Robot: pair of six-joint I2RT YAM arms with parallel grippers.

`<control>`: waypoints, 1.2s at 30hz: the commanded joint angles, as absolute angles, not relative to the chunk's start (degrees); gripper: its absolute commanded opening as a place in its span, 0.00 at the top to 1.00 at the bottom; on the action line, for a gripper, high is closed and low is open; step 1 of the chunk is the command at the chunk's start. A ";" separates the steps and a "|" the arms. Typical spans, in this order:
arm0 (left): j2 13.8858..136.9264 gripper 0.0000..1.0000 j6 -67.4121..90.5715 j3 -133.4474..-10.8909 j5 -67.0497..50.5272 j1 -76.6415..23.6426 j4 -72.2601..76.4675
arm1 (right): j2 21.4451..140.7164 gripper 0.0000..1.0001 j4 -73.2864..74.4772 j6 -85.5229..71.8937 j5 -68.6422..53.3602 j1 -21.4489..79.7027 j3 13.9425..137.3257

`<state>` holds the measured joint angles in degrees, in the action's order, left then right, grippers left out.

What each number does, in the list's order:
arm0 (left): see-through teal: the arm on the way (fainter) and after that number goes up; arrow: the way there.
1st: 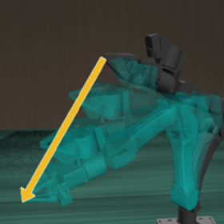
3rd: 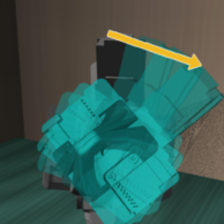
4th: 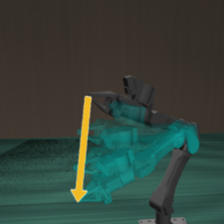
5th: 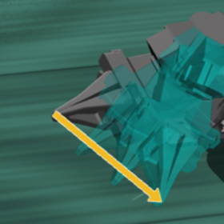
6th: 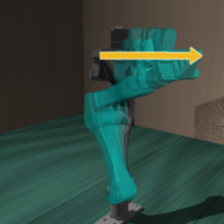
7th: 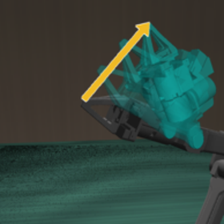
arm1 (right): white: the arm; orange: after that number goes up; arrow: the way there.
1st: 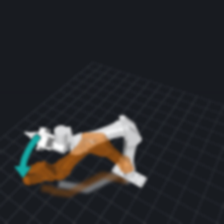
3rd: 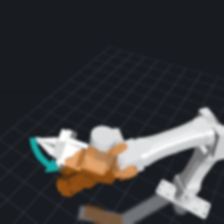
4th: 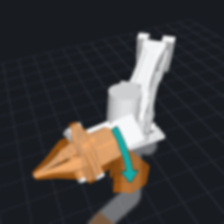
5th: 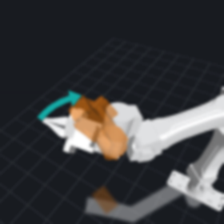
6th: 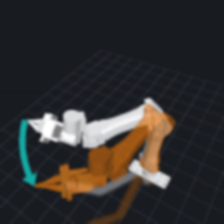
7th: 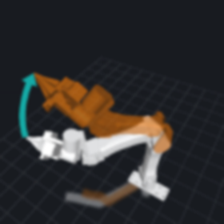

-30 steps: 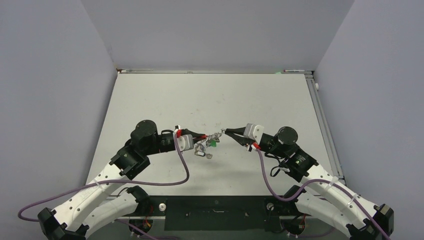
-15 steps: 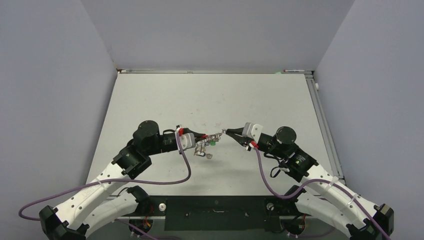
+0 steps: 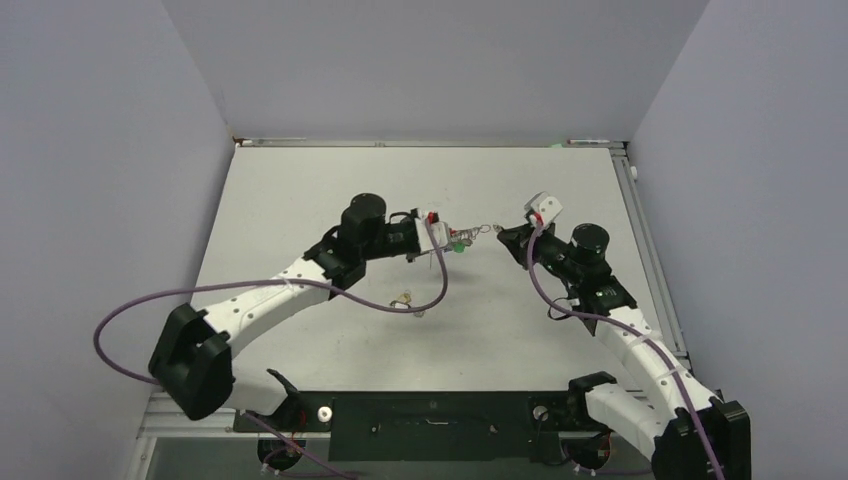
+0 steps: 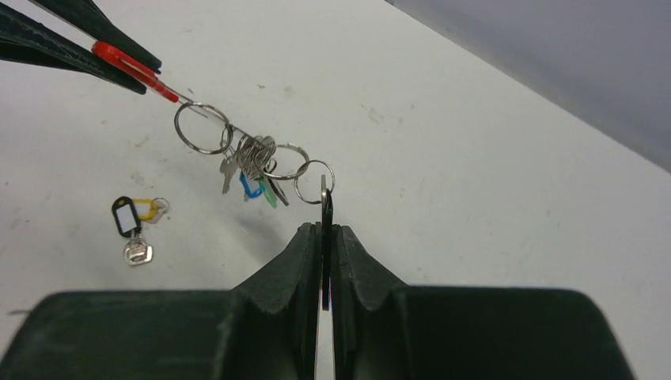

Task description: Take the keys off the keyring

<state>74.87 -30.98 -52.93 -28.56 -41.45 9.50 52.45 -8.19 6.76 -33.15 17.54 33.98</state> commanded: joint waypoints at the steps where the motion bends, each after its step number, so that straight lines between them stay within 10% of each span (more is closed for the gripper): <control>1: 86.37 1.00 -40.49 -65.41 -27.87 -39.08 10.35 | 58.24 0.95 -15.92 2.66 -34.69 7.86 35.00; 14: 107.81 0.98 -72.30 -87.89 -26.43 -46.22 -12.78 | 70.13 0.95 -5.11 4.69 -43.22 -7.05 37.15; 20: 108.47 0.50 -77.36 -89.10 -23.15 -47.90 -24.55 | 74.11 0.95 2.22 6.60 -45.08 -11.35 37.69; 31: 99.64 0.21 -54.20 -93.26 -30.55 -42.27 -40.28 | 78.82 0.94 8.71 12.78 -43.49 -14.06 39.88; 36: 95.18 0.04 -34.68 -90.49 -37.73 -32.24 -47.78 | 78.84 0.42 17.20 20.12 -43.42 -14.06 41.07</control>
